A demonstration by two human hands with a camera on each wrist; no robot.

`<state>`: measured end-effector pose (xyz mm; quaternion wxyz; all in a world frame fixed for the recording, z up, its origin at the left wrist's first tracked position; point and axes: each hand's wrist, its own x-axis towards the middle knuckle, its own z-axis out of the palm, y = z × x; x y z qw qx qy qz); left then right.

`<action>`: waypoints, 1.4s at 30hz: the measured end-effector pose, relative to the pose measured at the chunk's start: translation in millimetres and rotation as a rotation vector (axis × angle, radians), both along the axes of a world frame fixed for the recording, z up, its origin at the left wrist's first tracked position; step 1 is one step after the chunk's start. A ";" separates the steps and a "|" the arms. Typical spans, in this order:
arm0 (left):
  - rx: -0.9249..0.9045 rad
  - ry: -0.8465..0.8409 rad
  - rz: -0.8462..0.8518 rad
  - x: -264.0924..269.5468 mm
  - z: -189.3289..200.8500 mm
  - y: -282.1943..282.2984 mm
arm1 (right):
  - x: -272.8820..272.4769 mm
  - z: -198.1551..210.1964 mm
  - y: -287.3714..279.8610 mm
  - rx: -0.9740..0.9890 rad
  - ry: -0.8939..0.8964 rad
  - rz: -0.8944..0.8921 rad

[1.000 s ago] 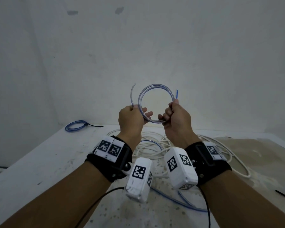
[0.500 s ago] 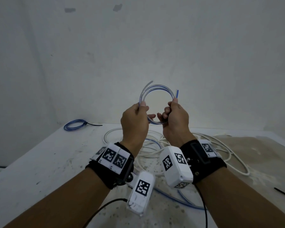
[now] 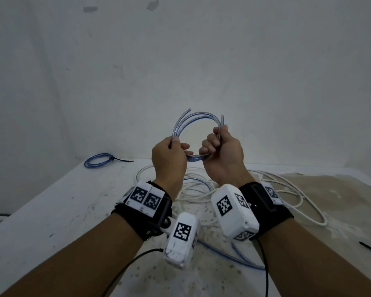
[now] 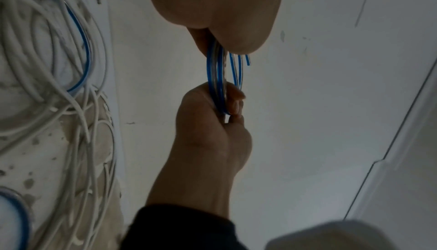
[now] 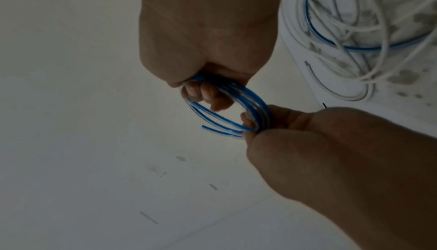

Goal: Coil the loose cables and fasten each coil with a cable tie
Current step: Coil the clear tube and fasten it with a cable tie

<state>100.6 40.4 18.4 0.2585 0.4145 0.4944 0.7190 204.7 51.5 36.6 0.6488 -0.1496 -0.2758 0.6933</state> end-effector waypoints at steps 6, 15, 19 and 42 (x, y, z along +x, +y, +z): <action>0.046 -0.063 -0.101 -6.0 1.1 -2.1 | -3.7 -1.8 -4.1 0.070 -0.242 -0.061; 0.108 0.021 -0.152 -13.9 8.8 3.4 | 5.3 -18.6 -2.7 -0.010 -0.226 0.027; 0.095 0.065 -0.152 -16.4 8.6 2.4 | 10.0 -18.9 -2.3 -0.003 -0.235 0.008; 0.047 -0.203 -0.141 -17.6 9.3 8.3 | 8.9 -26.4 -0.1 0.036 -0.456 -0.208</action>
